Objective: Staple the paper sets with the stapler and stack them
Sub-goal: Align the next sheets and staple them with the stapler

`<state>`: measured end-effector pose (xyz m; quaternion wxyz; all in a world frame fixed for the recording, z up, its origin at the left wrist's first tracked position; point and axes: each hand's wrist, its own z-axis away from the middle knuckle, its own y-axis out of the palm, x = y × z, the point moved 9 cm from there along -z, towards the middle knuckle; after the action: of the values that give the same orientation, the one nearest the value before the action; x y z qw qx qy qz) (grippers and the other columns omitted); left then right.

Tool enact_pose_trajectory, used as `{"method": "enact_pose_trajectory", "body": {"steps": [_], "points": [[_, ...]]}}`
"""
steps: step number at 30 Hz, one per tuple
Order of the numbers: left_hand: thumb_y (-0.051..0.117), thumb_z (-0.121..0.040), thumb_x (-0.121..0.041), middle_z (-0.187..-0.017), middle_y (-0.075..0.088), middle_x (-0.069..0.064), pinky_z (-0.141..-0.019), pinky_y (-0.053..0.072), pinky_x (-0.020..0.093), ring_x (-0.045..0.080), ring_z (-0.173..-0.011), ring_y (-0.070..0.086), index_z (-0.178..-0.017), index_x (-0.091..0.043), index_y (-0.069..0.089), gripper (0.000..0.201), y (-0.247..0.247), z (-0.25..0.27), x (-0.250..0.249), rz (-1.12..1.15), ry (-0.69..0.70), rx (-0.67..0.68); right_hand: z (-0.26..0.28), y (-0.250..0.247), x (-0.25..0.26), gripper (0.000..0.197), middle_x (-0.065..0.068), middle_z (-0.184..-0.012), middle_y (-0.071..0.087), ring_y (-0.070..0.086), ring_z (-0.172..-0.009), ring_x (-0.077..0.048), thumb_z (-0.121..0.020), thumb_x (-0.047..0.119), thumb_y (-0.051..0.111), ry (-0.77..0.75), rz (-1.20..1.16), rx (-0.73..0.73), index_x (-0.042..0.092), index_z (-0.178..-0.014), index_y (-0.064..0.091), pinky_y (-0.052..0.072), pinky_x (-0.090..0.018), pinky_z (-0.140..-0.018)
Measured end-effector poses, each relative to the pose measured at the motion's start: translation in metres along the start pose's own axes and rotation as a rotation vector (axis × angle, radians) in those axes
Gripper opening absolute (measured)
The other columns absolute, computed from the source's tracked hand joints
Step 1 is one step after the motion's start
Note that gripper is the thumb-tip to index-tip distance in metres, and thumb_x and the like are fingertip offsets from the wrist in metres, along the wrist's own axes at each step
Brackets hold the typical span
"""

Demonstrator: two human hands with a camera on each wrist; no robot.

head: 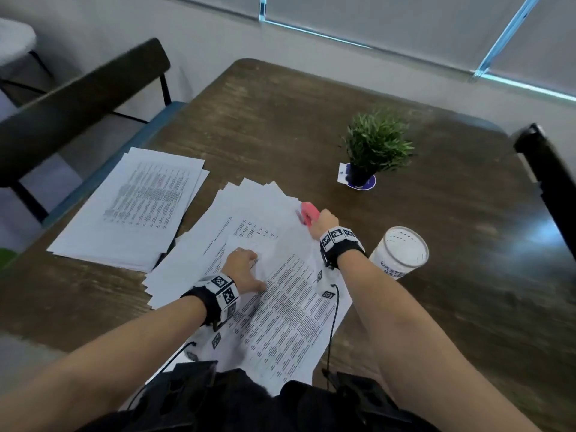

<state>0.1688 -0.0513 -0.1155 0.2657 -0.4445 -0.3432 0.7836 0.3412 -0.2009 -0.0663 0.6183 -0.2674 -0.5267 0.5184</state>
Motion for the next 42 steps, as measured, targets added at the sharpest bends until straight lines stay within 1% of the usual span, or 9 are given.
{"method": "enact_pose_trajectory", "body": {"steps": [8, 13, 16, 21, 25, 29, 33, 38, 42], "points": [[0.094, -0.055, -0.033, -0.142, 0.031, 0.010, -0.111, 0.036, 0.035, 0.025, -0.131, 0.038, -0.143, -0.009, 0.035, 0.109, 0.012, 0.003, -0.001, -0.037, -0.029, 0.043, 0.012, -0.009, -0.032, 0.027, -0.017, -0.117, 0.055, 0.059, -0.106, -0.036, -0.094, 0.021, 0.053, 0.050, -0.102, -0.190, 0.003, -0.113, 0.056, 0.049, -0.043, -0.089], [0.091, -0.063, -0.027, -0.139, 0.046, 0.010, -0.105, 0.040, 0.034, 0.025, -0.129, 0.045, -0.141, -0.007, 0.039, 0.096, 0.017, 0.006, -0.012, -0.084, 0.012, 0.106, 0.040, 0.040, -0.034, 0.052, -0.013, -0.128, 0.057, 0.055, -0.118, -0.029, -0.083, 0.018, 0.073, -0.155, -0.076, 0.096, 0.005, -0.130, 0.055, 0.044, -0.034, -0.099], [0.088, -0.068, -0.024, -0.129, 0.057, 0.007, -0.091, 0.048, 0.034, 0.025, -0.117, 0.055, -0.130, -0.007, 0.050, 0.075, 0.022, 0.013, -0.020, -0.144, 0.062, 0.149, 0.048, 0.045, -0.041, 0.056, -0.009, -0.126, 0.059, 0.054, -0.116, -0.025, -0.077, 0.020, 0.080, -0.145, -0.202, 0.048, 0.005, -0.126, 0.058, 0.043, -0.032, -0.096], [0.079, -0.079, -0.030, -0.097, 0.066, 0.002, -0.070, 0.051, 0.022, 0.019, -0.086, 0.063, -0.110, -0.010, 0.062, 0.041, 0.024, 0.014, -0.017, 0.053, 0.103, 0.169, 0.063, 0.025, -0.054, 0.022, 0.006, -0.073, 0.059, 0.054, -0.071, -0.012, -0.065, 0.010, 0.088, -0.138, -0.479, -0.115, 0.002, -0.073, 0.069, 0.041, -0.021, -0.066], [0.064, -0.093, -0.026, -0.066, 0.055, -0.005, -0.043, 0.035, 0.008, 0.014, -0.062, 0.056, -0.085, -0.009, 0.062, 0.018, 0.014, 0.020, -0.030, 0.157, 0.178, 0.098, 0.083, 0.007, -0.048, 0.009, 0.001, -0.080, 0.066, 0.060, -0.081, -0.017, -0.074, 0.004, 0.081, -0.217, -0.533, -0.184, 0.005, -0.081, 0.075, 0.047, -0.022, -0.074], [0.062, -0.094, -0.018, -0.092, 0.071, 0.014, -0.042, 0.043, 0.008, 0.008, -0.057, 0.058, -0.111, 0.001, 0.066, 0.025, -0.014, 0.020, -0.033, 0.376, 0.187, -0.033, 0.092, -0.022, -0.071, 0.066, -0.012, -0.135, 0.049, 0.044, -0.126, -0.025, -0.080, 0.027, 0.077, -0.055, -0.448, -0.448, 0.006, -0.135, 0.049, 0.036, -0.037, -0.108], [0.067, -0.090, -0.017, -0.107, 0.070, 0.012, -0.068, 0.055, 0.019, 0.014, -0.083, 0.068, -0.115, 0.000, 0.065, 0.030, -0.063, 0.018, -0.034, 0.709, 0.190, -0.129, 0.088, -0.011, -0.096, 0.125, -0.018, -0.151, 0.031, 0.035, -0.139, -0.027, -0.064, 0.041, 0.088, 0.185, -0.876, -0.292, 0.002, -0.151, 0.008, 0.031, -0.046, -0.114], [0.074, -0.081, -0.017, -0.104, 0.072, 0.001, -0.081, 0.058, 0.026, 0.010, -0.094, 0.071, -0.109, -0.010, 0.068, 0.030, -0.109, 0.034, -0.077, 0.905, 0.376, -0.068, 0.097, -0.032, -0.055, 0.051, -0.012, -0.111, 0.071, 0.069, -0.103, -0.021, -0.072, 0.008, 0.083, -0.066, -1.187, -0.159, -0.001, -0.118, 0.062, 0.053, -0.045, -0.096], [0.076, -0.076, -0.015, -0.098, 0.073, -0.004, -0.076, 0.059, 0.026, 0.014, -0.094, 0.071, -0.105, -0.011, 0.067, 0.031, -0.151, 0.047, -0.106, 0.947, 0.520, -0.174, 0.111, -0.078, -0.020, 0.034, -0.014, -0.106, 0.072, 0.069, -0.102, -0.026, -0.074, 0.001, 0.080, -0.256, -1.239, -0.263, -0.001, -0.106, 0.069, 0.056, -0.038, -0.089]]}}
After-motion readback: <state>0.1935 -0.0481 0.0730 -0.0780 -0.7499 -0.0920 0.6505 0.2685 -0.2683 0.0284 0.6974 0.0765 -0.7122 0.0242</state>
